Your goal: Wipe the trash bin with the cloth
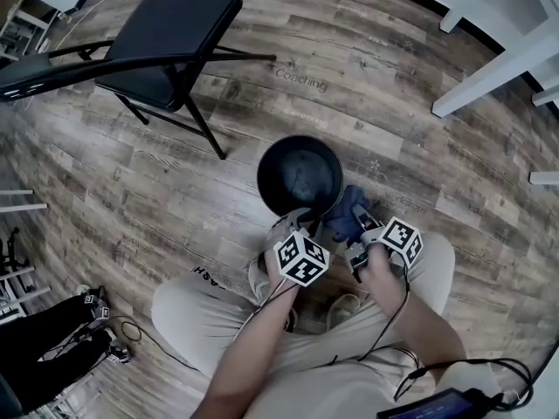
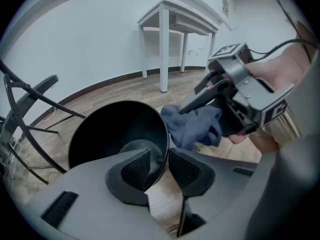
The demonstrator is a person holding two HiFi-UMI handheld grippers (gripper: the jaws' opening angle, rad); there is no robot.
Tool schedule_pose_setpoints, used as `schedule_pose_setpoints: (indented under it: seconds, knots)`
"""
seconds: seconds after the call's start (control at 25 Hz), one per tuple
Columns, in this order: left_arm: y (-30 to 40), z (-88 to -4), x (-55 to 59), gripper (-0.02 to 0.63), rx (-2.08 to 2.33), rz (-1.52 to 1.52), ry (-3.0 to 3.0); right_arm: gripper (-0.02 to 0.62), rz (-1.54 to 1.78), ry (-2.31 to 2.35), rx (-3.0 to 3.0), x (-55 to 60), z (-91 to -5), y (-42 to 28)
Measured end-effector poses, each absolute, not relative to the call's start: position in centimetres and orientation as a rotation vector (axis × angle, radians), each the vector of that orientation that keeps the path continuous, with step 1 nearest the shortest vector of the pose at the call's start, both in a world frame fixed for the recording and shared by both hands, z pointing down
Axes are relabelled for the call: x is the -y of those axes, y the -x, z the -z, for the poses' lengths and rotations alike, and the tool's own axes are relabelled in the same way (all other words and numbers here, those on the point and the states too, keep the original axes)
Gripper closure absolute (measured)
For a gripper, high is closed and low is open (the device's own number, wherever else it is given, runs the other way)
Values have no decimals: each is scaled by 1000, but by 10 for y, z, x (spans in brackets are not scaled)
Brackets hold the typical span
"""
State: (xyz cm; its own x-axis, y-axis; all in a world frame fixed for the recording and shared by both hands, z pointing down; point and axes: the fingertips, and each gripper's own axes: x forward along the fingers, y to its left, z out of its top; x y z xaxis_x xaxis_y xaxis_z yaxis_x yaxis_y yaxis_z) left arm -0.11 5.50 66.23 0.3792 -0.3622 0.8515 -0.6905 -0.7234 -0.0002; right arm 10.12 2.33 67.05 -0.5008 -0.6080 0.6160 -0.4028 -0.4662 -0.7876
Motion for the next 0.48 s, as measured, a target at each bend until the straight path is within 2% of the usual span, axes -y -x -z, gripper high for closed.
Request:
schedule_pose_setpoints:
  seconds: [0.16,0.48]
  knots:
    - [3,-672,-56,495,896,-1279,-2306,525,2102,1410,-1568,-41,-647,-88]
    - [-8,-678,-54,535,862,-1242,-2289,525,2111,1305,-1568,-36,-659,-60]
